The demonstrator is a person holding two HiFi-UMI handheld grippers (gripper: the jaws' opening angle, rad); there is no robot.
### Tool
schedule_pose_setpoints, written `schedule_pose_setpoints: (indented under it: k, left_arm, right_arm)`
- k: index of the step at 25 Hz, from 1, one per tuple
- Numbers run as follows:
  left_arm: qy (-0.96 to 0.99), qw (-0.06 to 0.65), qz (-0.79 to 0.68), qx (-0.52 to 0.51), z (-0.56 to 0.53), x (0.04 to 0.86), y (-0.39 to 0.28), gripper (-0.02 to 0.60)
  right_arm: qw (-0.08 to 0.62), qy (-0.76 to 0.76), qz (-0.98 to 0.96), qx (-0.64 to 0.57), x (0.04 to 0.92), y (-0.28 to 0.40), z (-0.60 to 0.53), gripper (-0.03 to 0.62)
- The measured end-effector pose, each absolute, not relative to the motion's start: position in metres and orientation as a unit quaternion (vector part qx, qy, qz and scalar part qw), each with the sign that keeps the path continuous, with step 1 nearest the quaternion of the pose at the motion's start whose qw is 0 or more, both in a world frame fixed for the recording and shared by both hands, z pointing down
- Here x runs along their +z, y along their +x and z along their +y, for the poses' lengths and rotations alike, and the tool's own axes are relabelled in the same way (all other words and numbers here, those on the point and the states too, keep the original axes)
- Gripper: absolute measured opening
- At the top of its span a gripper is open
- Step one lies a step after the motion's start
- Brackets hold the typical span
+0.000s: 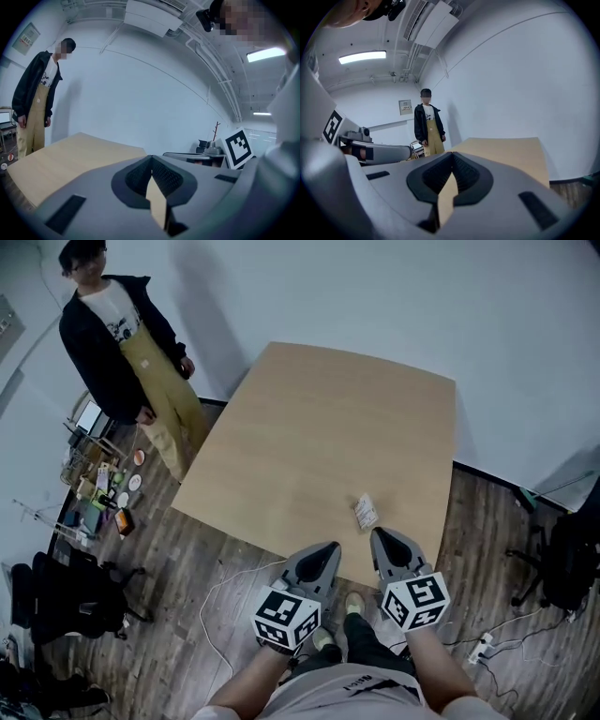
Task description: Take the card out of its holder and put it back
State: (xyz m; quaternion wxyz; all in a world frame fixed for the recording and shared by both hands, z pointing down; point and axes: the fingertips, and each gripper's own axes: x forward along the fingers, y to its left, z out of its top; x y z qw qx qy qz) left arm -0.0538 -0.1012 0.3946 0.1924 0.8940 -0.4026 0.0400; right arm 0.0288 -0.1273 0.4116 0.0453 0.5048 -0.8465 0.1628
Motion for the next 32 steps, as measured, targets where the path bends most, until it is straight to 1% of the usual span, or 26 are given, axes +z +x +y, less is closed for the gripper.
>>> schedule_pose_setpoints:
  k: [8, 15, 32]
  left_arm:
    - [0.896, 0.170, -0.409, 0.017, -0.080, 0.349, -0.077, 0.012]
    - [0.899, 0.145, -0.413, -0.004, -0.076, 0.320, -0.080, 0.012]
    - [0.901, 0.135, -0.412, -0.012, -0.055, 0.313, -0.081, 0.012]
  right_arm:
    - [0.050, 0.474, -0.867, 0.143, 0.371, -0.001, -0.101, 0.014]
    - [0.044, 0.470, -0.875, 0.104, 0.340, -0.005, -0.092, 0.014]
    - [0.033, 0.467, -0.879, 0.087, 0.328, -0.008, -0.070, 0.014]
